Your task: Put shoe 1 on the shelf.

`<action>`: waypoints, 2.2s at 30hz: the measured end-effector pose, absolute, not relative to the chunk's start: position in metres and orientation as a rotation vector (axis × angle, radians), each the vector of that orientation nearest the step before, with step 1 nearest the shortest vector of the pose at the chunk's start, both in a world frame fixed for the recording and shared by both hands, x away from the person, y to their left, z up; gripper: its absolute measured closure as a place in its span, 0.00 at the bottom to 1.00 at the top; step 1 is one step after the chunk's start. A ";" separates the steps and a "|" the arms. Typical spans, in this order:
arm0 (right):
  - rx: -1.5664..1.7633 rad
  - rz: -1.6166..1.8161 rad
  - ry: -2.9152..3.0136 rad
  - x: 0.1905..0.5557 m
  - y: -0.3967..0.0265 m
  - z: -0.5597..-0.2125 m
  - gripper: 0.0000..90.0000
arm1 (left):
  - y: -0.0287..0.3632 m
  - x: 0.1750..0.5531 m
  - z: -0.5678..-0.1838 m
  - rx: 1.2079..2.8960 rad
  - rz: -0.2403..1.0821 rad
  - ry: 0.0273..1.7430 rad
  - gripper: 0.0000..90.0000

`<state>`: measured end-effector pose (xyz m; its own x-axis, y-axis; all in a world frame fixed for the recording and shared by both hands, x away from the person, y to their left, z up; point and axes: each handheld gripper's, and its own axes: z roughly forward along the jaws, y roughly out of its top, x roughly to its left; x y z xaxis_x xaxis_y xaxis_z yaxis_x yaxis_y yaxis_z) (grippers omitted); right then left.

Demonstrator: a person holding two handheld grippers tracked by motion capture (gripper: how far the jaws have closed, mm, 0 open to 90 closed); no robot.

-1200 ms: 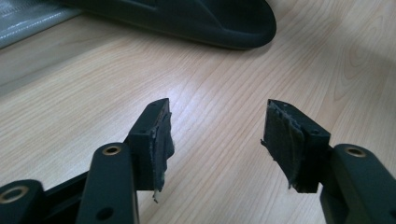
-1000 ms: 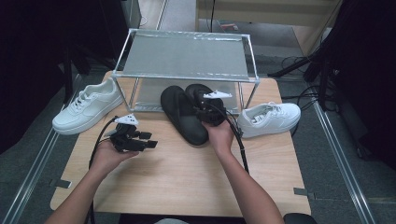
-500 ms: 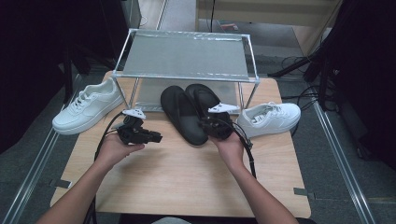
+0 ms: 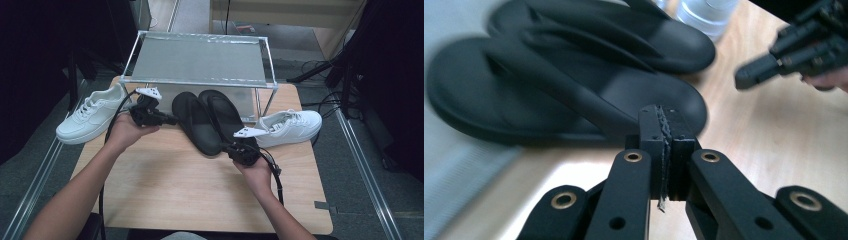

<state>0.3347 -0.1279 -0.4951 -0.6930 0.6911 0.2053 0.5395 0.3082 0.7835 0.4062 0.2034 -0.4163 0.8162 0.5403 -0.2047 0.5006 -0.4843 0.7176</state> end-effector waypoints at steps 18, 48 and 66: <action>1.125 1.246 2.488 0.338 -0.119 -0.518 1.00 | 0.179 0.485 -0.335 2.227 0.223 0.699 1.00; 1.104 1.201 2.507 0.352 -0.089 -0.530 1.00 | 0.182 0.508 -0.351 2.228 0.208 0.733 1.00; 1.088 1.202 2.516 0.359 -0.084 -0.529 1.00 | 0.179 0.505 -0.350 2.234 0.227 0.763 1.00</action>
